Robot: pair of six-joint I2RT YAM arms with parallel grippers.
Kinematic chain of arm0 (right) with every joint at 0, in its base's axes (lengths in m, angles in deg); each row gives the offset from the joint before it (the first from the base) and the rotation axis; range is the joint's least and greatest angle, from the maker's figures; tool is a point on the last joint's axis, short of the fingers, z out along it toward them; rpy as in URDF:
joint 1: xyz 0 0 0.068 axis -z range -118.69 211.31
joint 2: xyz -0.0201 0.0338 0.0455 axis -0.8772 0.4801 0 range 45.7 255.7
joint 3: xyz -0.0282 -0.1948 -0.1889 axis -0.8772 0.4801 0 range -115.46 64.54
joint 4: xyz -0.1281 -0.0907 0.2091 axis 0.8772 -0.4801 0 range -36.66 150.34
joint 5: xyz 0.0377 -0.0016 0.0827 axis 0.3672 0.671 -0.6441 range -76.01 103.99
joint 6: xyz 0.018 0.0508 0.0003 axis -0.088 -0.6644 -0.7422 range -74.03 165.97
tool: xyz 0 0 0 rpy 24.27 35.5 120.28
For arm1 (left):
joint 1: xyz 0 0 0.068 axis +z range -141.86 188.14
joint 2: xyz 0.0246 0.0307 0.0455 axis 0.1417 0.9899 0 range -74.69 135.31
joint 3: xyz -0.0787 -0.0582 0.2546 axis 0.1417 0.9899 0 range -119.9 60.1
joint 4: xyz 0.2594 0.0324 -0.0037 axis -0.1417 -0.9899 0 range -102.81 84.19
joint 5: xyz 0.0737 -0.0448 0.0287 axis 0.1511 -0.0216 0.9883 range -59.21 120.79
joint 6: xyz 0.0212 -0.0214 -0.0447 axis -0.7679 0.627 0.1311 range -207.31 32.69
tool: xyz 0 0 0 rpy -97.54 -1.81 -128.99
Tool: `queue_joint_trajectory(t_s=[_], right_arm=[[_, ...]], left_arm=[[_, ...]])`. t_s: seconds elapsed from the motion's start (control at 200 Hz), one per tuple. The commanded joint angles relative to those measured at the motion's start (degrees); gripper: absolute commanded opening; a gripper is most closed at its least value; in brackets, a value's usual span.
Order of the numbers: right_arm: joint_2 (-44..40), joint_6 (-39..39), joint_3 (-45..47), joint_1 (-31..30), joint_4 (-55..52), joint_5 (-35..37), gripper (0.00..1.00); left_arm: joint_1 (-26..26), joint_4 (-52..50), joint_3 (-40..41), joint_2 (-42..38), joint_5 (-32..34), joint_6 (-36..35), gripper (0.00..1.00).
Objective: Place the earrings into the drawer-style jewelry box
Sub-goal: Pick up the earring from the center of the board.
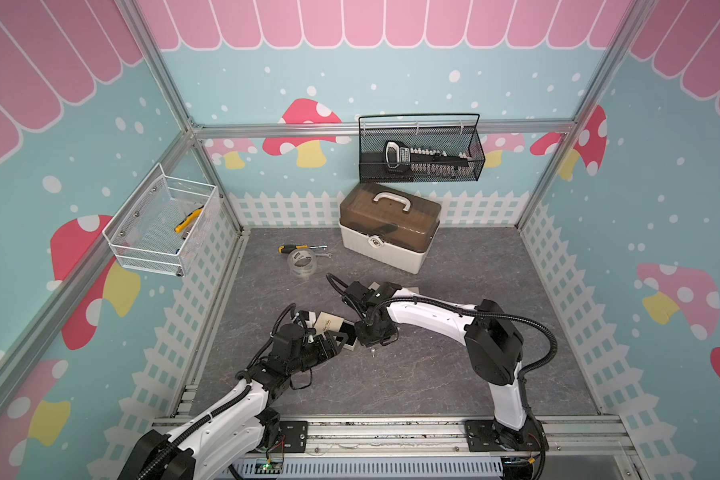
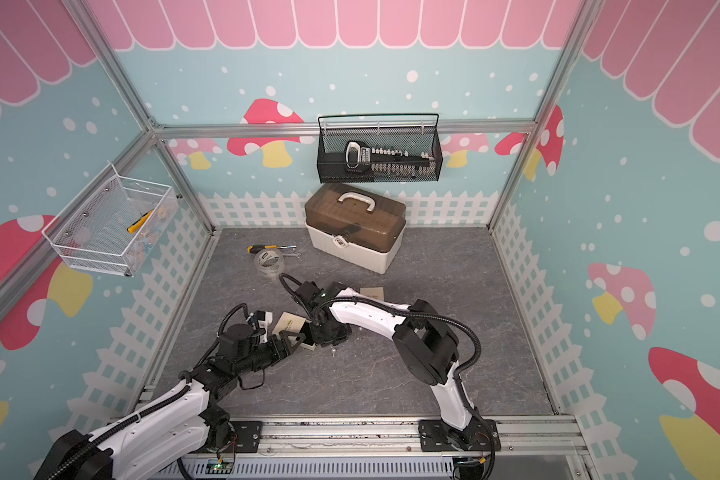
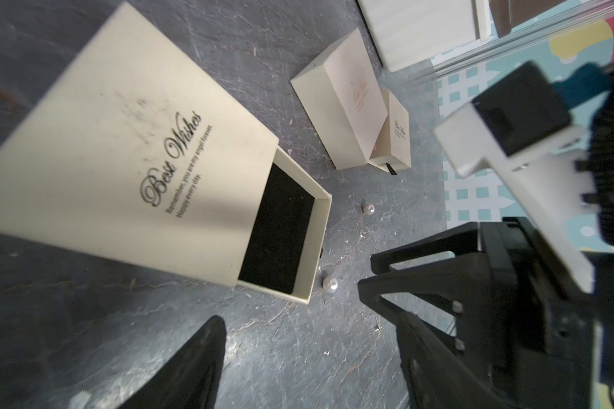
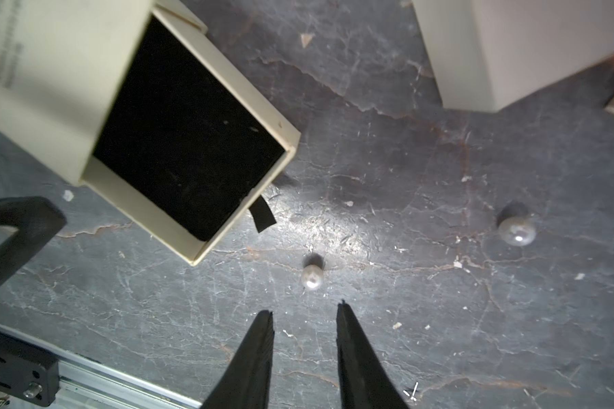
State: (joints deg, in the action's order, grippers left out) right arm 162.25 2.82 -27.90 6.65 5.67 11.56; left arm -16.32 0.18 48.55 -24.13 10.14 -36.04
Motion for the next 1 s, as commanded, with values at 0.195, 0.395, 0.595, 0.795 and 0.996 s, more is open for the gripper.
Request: queue_joint_trajectory(t_s=[0.195,0.395,0.595,0.795,0.996], right_arm=[[4.38,-2.37,-2.92,1.65,-4.3,-5.23,0.32],[5.24,-2.03,-2.96,2.82,-4.13,-6.37,0.32],[5.52,-1.49,-2.88,3.28,-3.86,-7.76,0.32],[6.18,-1.31,-2.65,3.26,-3.77,-8.8,0.32],[6.84,-1.05,-2.78,3.24,-3.76,-9.34,0.32]], left_arm=[[0.3,4.17,0.57,3.68,-4.5,0.0,0.76],[-1.48,8.02,0.93,7.35,-5.39,0.33,0.74],[-2.68,9.74,0.57,9.55,-5.1,-0.09,0.74],[-2.95,9.47,0.13,9.68,-5.25,-0.72,0.74],[-3.12,9.82,0.2,9.76,-6.02,-1.65,0.74]])
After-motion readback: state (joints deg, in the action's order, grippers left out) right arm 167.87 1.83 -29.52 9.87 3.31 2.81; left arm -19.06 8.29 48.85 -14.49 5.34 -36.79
